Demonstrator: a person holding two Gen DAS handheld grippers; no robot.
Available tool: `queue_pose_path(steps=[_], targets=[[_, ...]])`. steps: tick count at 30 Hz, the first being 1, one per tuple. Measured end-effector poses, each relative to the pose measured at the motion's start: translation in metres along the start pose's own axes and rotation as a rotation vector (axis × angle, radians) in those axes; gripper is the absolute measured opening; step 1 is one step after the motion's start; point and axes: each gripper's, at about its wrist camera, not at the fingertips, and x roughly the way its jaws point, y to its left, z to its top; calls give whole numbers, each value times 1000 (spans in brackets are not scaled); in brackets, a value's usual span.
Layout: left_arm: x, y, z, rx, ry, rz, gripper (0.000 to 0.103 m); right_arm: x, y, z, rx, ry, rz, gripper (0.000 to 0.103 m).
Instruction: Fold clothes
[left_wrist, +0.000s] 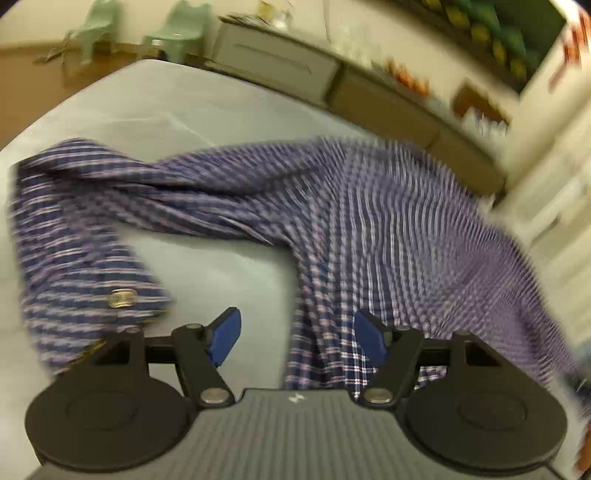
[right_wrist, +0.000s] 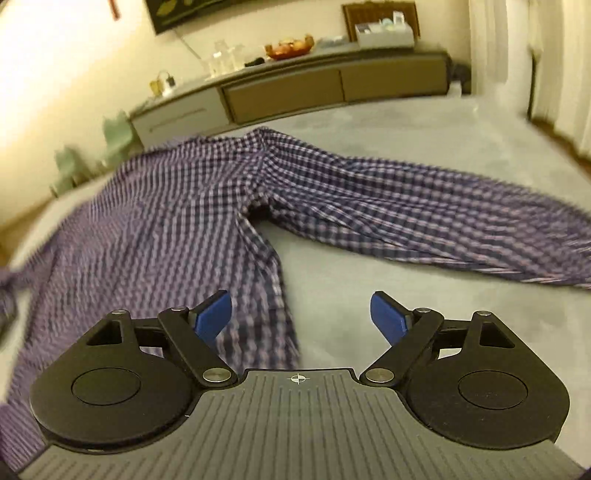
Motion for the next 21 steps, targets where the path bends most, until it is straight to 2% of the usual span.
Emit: queue_pose_path(steps=[4, 5, 6, 7, 8, 10, 12, 14, 16, 17, 18, 19, 21], targets=[[36, -24, 4, 71, 10, 79, 69, 39, 8, 10, 2, 38, 47, 79], [40, -26, 6, 80, -11, 96, 66, 47, 14, 11, -28, 43, 62, 70], [43, -25, 11, 92, -28, 102, 48, 56, 22, 11, -69, 56, 71, 43], [45, -23, 15, 88, -33, 120, 27, 64, 28, 10, -114, 78, 72, 23], [43, -10, 23, 32, -36, 103, 5, 70, 33, 10, -146, 96, 59, 0], [37, 17, 37, -86, -40, 64, 2, 72, 34, 12, -171, 97, 19, 0], [29, 49, 47, -202, -65, 9, 3, 72, 19, 18, -133, 86, -29, 0], [31, 61, 46, -225, -46, -31, 5, 73, 7, 20, -105, 82, -28, 0], [31, 57, 42, -199, -22, 8, 16, 72, 0, 19, -88, 71, -7, 1], [28, 56, 42, -192, -26, 30, 30, 70, -1, 18, -79, 65, -8, 18], [20, 55, 38, -192, -37, 20, 45, 68, -3, 18, -70, 58, -12, 42], [12, 54, 34, -191, -48, 8, 51, 65, -5, 19, -59, 50, -18, 51], [-6, 47, 20, -186, -49, -49, 66, 53, -12, 18, -27, 41, -7, 56]])
